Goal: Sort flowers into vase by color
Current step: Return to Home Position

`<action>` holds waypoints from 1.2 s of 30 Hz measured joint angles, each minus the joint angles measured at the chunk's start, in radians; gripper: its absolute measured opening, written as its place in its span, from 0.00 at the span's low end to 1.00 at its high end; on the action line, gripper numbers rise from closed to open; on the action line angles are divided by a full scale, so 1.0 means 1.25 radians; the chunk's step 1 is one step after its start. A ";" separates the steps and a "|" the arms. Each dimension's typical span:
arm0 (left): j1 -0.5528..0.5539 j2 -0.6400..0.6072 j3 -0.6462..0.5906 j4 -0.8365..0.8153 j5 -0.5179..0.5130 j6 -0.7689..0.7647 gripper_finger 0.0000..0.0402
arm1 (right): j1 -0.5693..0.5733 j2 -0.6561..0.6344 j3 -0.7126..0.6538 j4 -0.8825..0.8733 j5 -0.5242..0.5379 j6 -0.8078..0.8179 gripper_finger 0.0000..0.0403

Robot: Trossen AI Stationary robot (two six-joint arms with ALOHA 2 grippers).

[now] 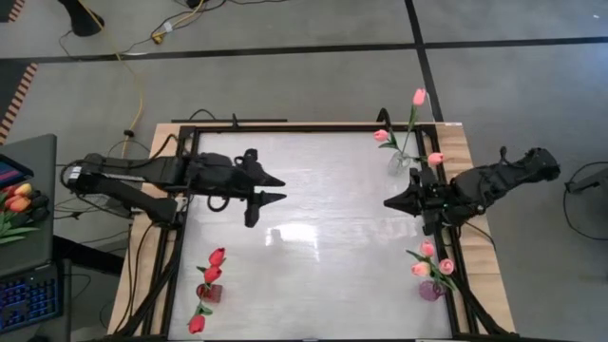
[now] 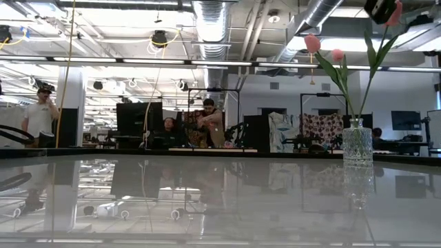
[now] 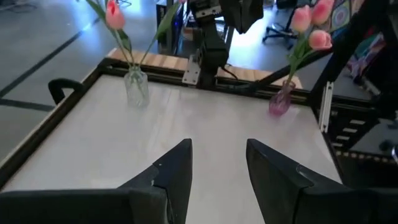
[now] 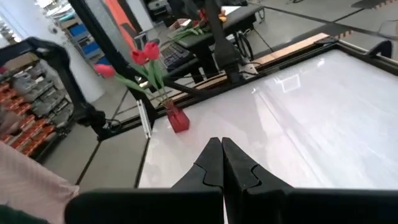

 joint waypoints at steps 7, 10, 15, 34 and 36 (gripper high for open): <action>0.001 -0.129 -0.190 0.153 -0.004 -0.031 0.35 | -0.067 -0.028 -0.065 0.029 -0.060 -0.040 0.04; 0.001 -0.185 -0.266 0.208 0.000 -0.036 0.35 | -0.099 -0.032 -0.088 0.029 -0.093 -0.061 0.04; 0.001 -0.269 -0.391 0.301 0.004 -0.032 0.35 | -0.145 -0.031 -0.105 0.024 -0.144 -0.127 0.04; 0.017 -0.455 -0.711 0.510 0.013 -0.038 0.35 | -0.274 -0.201 -0.285 0.028 -0.196 -0.166 0.04; 0.026 -0.458 -0.727 0.521 0.028 -0.044 0.35 | -0.280 -0.215 -0.304 0.029 -0.196 -0.167 0.04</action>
